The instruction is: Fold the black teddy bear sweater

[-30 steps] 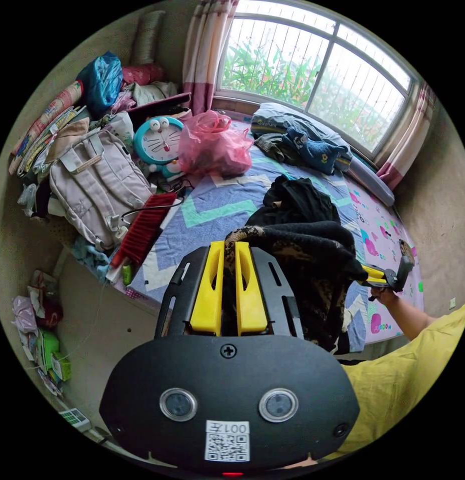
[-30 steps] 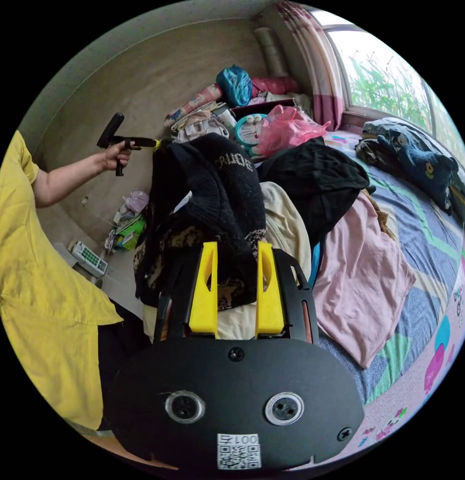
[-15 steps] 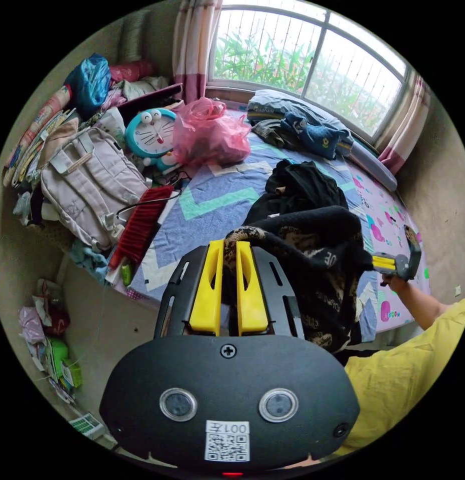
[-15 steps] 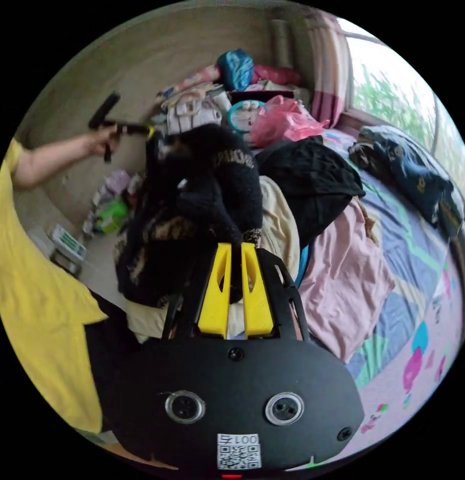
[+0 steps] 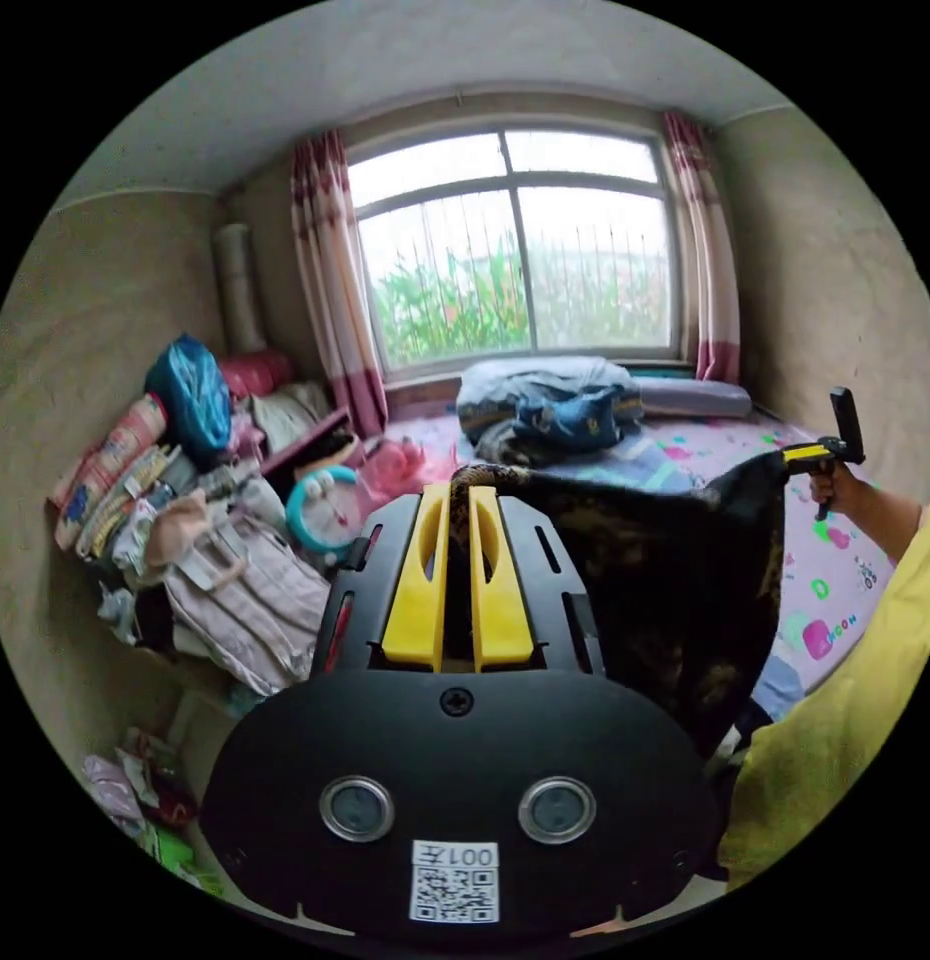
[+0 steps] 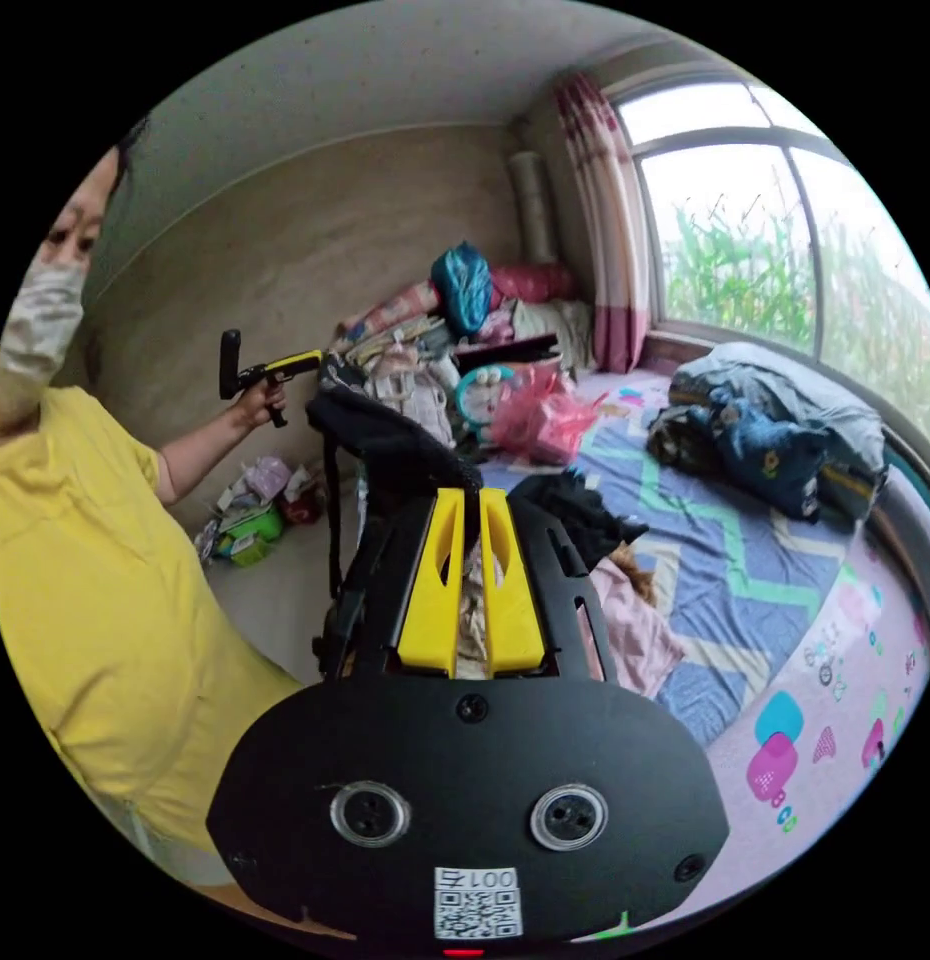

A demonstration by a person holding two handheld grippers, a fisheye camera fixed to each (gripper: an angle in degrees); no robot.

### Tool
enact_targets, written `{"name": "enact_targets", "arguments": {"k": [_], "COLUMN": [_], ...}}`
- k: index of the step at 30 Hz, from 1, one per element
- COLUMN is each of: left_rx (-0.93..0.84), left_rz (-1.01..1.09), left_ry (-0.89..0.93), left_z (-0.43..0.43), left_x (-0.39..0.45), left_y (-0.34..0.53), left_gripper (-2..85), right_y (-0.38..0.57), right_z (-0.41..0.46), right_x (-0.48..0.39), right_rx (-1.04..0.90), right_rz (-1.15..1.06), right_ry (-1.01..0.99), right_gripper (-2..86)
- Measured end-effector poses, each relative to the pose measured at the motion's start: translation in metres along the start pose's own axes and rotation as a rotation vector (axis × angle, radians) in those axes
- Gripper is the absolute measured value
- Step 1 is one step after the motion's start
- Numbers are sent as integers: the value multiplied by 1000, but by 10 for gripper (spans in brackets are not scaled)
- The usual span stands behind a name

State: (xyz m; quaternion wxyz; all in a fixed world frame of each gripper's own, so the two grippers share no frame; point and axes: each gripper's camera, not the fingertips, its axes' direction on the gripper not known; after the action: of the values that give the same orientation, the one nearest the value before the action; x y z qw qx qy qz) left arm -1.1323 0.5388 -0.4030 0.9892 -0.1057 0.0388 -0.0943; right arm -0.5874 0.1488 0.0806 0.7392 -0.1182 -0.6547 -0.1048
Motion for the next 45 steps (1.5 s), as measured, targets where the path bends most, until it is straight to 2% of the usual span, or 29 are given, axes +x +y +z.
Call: {"name": "enact_targets", "arguments": {"k": [6,10,12,14,18,23,29,38,41,45], "left_rx": [245,407,443,440,407,401,347,322,320,261], "left_rz": [74,153,170,162,168,105,-12,34,51,174], "left_ry": [71,100,126,193,216,261,379,393,370,317], "left_z": [-60,-99,-104,-99,-83,-66,-27,11,35,93], "left_x": [55,129,165,203,311,428,535,620,653,742], "left_y": [-98,-152,-168,-182,-202,-218,-229,-265,-310,-386], "left_gripper": [-9,-9,-9,-9,-9,-9,-9,-9,-9,-9], "right_y": [-47,-55,-48,-38,-8,32,84,152,164,198], "right_z": [-155,-273,-311,-365,-444,-563,-647,-689,-712,-744], "right_x": [-57,-112,-124,-118,-120,-104,-86,-60,-35,10], "right_rx": [128,211,192,142,105,131,133,89,137,221], "right_rz": [-158,-274,-297,-208,-222,-203,-133,-36,0,89], "right_ry": [201,451,590,593,674,687,602,351,293,271], "right_gripper": [13,13,13,12,11,11,12,14,14,14]}}
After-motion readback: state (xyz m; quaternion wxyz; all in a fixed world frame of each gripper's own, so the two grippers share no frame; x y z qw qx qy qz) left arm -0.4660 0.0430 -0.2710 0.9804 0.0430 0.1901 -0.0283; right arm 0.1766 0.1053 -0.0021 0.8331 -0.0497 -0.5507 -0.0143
